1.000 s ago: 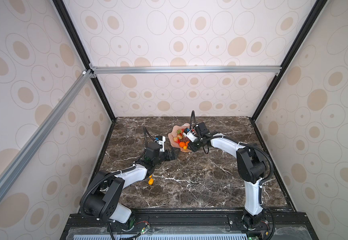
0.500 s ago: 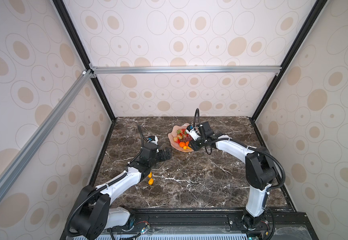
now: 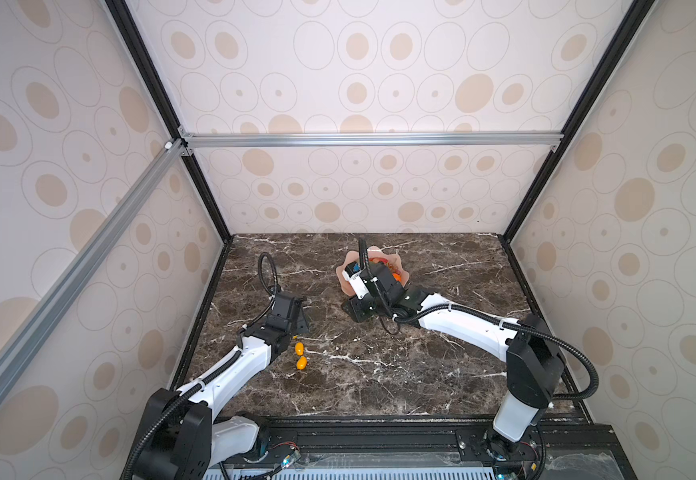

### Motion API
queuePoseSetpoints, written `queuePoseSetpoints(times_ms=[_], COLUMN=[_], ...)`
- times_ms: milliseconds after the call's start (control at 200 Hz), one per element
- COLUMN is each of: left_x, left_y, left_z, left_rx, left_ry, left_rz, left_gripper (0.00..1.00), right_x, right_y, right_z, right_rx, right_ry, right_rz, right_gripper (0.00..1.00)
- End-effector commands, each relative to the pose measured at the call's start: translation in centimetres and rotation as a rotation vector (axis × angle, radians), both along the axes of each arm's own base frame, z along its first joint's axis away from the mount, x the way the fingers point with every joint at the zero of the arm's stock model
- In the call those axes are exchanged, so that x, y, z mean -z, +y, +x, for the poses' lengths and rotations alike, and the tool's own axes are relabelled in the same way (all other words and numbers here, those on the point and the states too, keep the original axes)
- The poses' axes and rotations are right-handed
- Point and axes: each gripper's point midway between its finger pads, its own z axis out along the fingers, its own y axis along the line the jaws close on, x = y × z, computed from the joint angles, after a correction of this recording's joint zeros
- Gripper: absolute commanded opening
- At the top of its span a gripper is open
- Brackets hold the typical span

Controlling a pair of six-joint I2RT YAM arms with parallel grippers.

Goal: Place and organize the fake fruits in the fruit bowl
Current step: 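Withdraw the right gripper while the left gripper grasps a yellow fruit on the table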

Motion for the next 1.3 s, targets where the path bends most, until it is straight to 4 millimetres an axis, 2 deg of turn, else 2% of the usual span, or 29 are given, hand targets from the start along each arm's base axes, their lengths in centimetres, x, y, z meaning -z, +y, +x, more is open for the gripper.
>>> queuePoseSetpoints(times_ms=[0, 215, 370, 900, 1295], left_x=[0.5, 2.9, 4.0, 5.9, 7.1], left_y=[0.7, 0.7, 0.4, 1.0, 1.0], left_z=[0.2, 0.7, 1.1, 1.8, 1.6], left_rx=[0.013, 0.053, 0.068, 0.048, 0.058], left_ry=[0.063, 0.148, 0.167, 0.207, 0.248], left_rz=[0.049, 0.074, 0.054, 0.07, 0.08], left_gripper=[0.61, 0.61, 0.55, 0.39, 0.35], right_x=[-3.0, -4.7, -4.7, -4.3, -3.6], right_y=[-0.9, -2.0, -2.7, -3.5, -4.0], right_z=[-0.3, -1.8, -2.1, -2.9, -2.9], right_rx=[0.091, 0.067, 0.078, 0.08, 0.093], right_ry=[0.049, 0.031, 0.031, 0.05, 0.058], right_rz=[0.077, 0.105, 0.095, 0.067, 0.043], right_gripper=[0.48, 0.49, 0.49, 0.49, 0.49])
